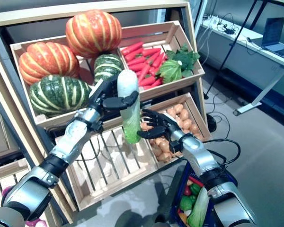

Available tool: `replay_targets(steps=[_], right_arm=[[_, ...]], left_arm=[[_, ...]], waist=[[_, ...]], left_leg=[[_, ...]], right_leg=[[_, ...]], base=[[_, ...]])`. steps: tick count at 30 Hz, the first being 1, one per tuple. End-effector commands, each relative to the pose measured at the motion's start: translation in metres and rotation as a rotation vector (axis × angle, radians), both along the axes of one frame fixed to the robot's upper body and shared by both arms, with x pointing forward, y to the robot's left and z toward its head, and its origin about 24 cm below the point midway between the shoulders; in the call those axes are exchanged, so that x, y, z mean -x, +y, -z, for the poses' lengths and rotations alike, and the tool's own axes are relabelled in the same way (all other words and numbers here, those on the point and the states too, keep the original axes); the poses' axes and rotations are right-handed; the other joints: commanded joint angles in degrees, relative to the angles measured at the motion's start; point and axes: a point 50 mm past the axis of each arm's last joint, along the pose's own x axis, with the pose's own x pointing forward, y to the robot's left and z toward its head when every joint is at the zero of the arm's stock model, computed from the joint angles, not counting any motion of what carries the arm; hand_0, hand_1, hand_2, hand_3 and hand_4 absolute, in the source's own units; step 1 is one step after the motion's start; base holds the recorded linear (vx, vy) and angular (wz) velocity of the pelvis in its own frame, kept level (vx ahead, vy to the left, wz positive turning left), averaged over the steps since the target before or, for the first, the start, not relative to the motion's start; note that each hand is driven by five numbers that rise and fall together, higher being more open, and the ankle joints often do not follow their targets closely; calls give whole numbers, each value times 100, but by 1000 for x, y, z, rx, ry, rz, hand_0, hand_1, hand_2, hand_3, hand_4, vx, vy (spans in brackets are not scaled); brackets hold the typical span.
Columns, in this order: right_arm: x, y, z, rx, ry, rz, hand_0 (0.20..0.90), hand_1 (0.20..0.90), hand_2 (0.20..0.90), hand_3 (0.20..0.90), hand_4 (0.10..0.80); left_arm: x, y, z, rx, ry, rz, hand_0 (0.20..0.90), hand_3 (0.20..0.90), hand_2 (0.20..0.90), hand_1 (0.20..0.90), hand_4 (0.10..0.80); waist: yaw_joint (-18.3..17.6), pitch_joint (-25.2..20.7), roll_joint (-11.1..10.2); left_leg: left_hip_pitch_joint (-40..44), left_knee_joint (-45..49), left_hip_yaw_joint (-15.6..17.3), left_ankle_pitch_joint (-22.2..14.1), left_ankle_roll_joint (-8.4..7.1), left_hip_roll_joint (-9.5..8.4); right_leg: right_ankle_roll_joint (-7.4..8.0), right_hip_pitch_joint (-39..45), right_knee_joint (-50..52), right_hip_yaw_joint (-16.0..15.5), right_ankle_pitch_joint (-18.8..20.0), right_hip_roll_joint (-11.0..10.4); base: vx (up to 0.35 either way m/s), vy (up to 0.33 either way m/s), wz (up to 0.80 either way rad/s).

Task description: Put vegetables into the basket

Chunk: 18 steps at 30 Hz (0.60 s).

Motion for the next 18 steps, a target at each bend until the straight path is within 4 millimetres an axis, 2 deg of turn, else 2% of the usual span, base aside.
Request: replay_targets(steps=[1, 12, 18], right_arm=[[-21, 37, -70, -159, -215, -119, 900, 900, 900, 900, 800], [-24, 57, -78, -246, -110, -249, 900, 900, 900, 900, 800], [-31, 63, -83, -182, -74, -276, 900, 900, 900, 900, 800]], left_arm=[[-3, -2, -47, 135, -189, 16, 300, 300, 300, 300, 400], [0, -16, -32, 150, -130, 65, 300, 300, 300, 300, 400], [-1, -25, -27, 176, -96, 107, 300, 300, 300, 300, 400]], waist=[[74, -540, -152], [166, -578, -167], [216, -584, -202]], left_leg=[[-448, -254, -252, 348, 455, -630], [-394, -315, -362, 360, 466, -671], [-395, -307, -427, 353, 468, -702]], right_leg=[[-266, 298, 12, 110, -251, 254], [-281, 374, 0, 115, -273, 271], [-290, 379, 43, 132, -299, 252]], base=[[0, 0, 0], [12, 9, 5], [24, 0, 5]])
